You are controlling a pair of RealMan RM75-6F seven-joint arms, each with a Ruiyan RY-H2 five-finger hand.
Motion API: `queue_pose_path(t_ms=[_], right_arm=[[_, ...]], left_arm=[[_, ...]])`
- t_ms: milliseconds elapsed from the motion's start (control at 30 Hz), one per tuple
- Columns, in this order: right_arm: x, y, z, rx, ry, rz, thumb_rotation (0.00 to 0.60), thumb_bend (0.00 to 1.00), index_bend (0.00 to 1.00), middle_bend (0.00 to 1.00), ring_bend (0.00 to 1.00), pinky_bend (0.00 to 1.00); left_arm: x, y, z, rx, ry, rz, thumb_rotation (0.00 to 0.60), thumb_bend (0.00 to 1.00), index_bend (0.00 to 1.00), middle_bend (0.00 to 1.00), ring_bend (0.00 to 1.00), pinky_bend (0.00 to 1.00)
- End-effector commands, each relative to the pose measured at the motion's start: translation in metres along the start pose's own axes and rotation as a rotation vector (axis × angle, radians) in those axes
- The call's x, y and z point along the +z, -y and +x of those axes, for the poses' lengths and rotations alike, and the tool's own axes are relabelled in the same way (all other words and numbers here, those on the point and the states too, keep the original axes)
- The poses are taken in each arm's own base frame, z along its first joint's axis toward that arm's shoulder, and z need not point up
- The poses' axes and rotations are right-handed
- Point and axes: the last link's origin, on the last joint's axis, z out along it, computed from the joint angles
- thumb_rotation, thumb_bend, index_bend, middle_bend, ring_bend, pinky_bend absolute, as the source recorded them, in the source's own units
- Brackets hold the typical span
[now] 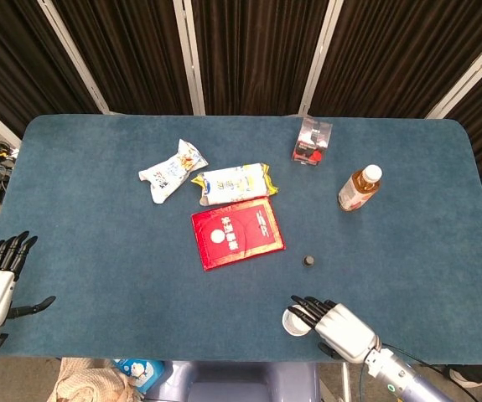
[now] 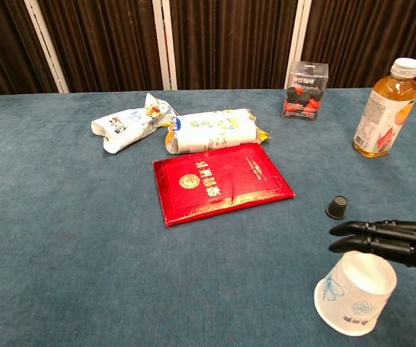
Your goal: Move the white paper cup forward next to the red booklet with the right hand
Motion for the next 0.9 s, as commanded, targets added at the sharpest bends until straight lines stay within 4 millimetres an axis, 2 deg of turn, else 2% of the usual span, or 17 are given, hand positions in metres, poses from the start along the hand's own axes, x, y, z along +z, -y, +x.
queue_pose_path(t_ms=[33,100,167,333,467,667,900], right_arm=[[0.003,0.000,0.000,0.003,-0.005,-0.002,0.600,0.37,0.24,0.17,0.25,0.47],[0.005,0.001,-0.001,0.002,-0.004,-0.003,0.600,0.41,0.31,0.24,0.30,0.51],[0.005,0.001,-0.002,0.001,0.000,-0.005,0.600,0.43,0.34,0.28,0.35,0.53],[0.005,0.000,-0.005,0.004,0.008,-0.011,0.600,0.46,0.38,0.33,0.40,0.53],[0.007,0.000,-0.003,0.008,0.000,-0.014,0.600,0.46,0.42,0.35,0.42,0.56],[0.009,0.002,0.002,0.011,-0.023,-0.010,0.600,0.46,0.42,0.36,0.43,0.57],[0.016,0.000,0.026,0.005,-0.094,-0.024,0.600,0.46,0.42,0.36,0.43,0.57]], left_arm=[[0.000,0.000,0.000,-0.002,0.000,0.002,0.600,0.00,0.00,0.00,0.00,0.02],[0.000,0.000,0.000,-0.004,0.001,0.004,0.600,0.00,0.00,0.00,0.00,0.02],[0.000,0.000,0.000,-0.006,0.001,0.005,0.600,0.00,0.00,0.00,0.00,0.02],[0.000,0.000,0.000,-0.006,0.000,0.003,0.600,0.00,0.00,0.00,0.00,0.02],[0.000,0.000,0.000,-0.006,0.001,0.002,0.600,0.00,0.00,0.00,0.00,0.02],[0.001,0.000,0.000,-0.007,0.001,0.005,0.600,0.00,0.00,0.00,0.00,0.02],[0.001,0.000,0.000,-0.008,0.001,0.004,0.600,0.00,0.00,0.00,0.00,0.02]])
